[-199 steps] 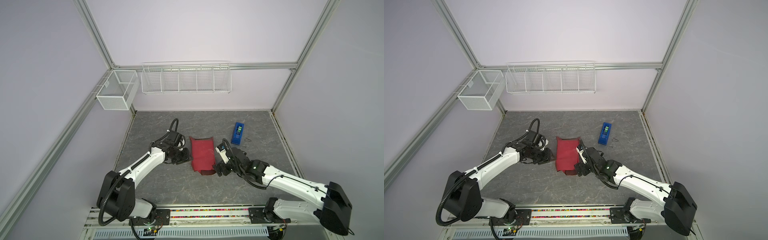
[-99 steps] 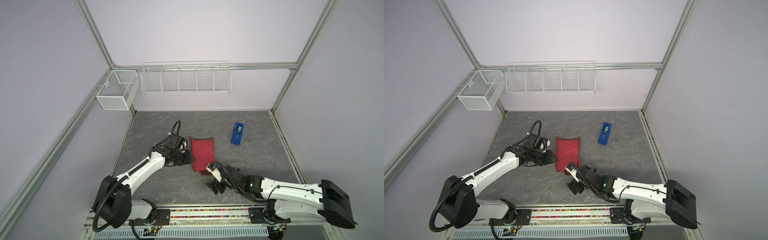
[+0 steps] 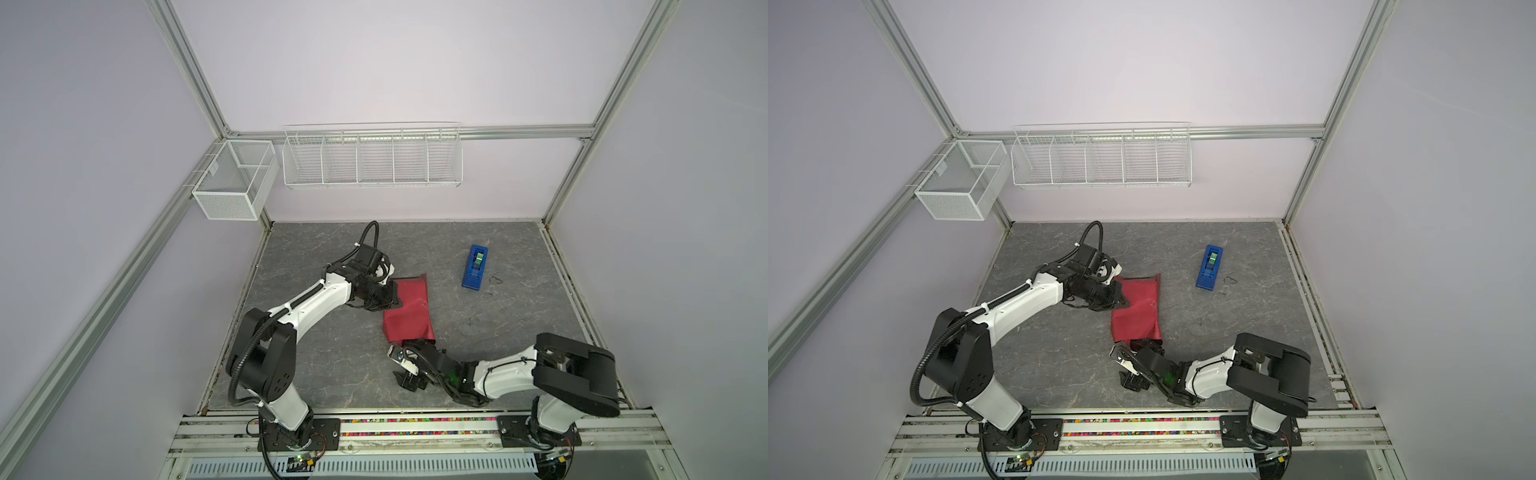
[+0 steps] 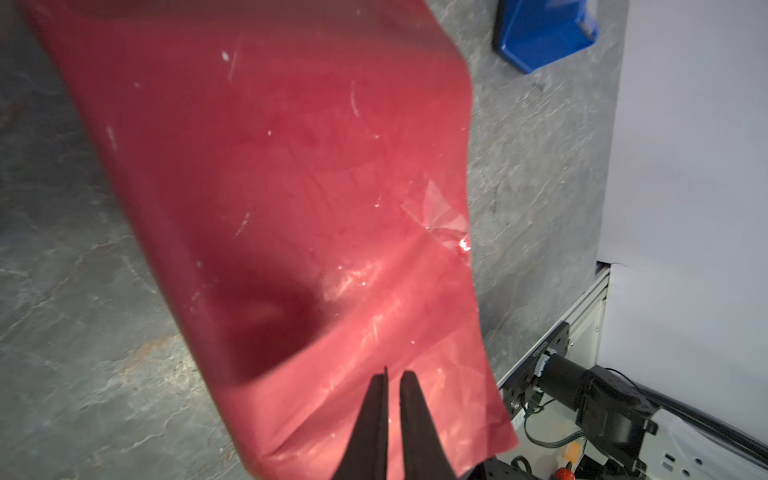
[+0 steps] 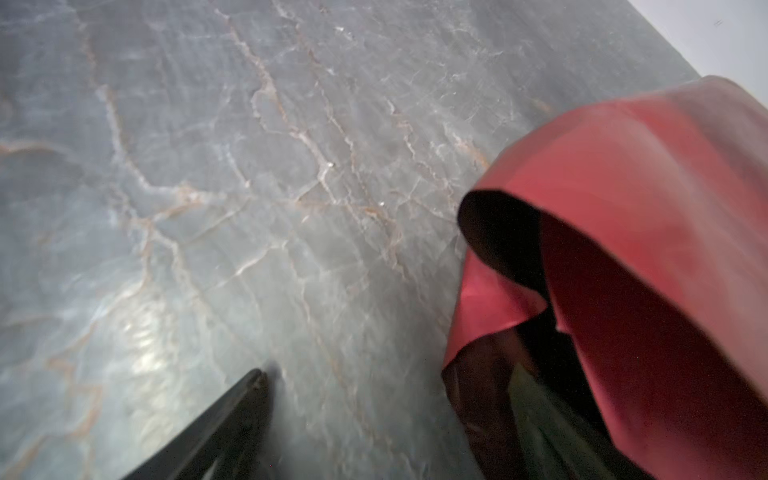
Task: Wrap the gift box in paper
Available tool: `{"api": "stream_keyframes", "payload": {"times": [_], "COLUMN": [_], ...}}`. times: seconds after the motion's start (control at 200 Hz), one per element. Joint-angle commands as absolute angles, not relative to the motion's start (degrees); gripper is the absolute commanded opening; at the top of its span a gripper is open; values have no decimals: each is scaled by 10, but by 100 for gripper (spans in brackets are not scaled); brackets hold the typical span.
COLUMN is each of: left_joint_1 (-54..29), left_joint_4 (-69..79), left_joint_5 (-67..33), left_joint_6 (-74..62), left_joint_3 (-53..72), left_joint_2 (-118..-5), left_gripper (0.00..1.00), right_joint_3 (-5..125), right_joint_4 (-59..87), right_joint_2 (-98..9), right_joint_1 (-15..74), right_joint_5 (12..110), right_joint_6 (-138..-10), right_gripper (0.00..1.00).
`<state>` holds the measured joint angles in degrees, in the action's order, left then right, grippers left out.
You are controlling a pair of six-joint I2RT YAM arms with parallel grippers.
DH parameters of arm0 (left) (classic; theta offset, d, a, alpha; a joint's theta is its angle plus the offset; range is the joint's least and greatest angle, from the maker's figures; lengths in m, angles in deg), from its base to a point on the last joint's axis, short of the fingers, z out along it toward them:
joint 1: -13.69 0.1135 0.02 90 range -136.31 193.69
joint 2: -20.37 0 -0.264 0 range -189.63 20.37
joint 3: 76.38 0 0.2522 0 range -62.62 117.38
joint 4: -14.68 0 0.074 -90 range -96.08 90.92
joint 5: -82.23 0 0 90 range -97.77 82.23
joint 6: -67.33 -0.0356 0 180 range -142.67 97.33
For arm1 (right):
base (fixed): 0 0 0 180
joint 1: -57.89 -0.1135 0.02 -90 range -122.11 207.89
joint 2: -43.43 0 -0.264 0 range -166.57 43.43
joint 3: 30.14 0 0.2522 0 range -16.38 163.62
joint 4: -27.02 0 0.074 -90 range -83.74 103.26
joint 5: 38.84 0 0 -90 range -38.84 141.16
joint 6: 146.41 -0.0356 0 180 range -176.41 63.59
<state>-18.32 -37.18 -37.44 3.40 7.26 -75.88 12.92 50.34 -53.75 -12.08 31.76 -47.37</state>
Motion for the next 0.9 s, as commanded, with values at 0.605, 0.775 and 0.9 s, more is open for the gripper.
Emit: {"api": "stream_keyframes", "payload": {"times": [0.605, 0.775, 0.9], "left_joint_1": [-185, -185, -185], "left_joint_4": [-422, -425, -426], "left_joint_5": [-353, -351, -348], "left_joint_6": [-1, -2, -2], "left_joint_3": [76, 76, 70], "left_joint_2": [-814, -822, -822], "left_gripper": [7, 6, 6], "right_joint_3": [143, 174, 201], "right_joint_4": [572, 546, 515], "right_joint_2": [-635, -654, -665], "right_joint_1": [-67, -41, -36], "right_joint_5": [340, 442, 488], "right_joint_6": [-521, -500, -488], "right_gripper": [89, 90, 91]}}
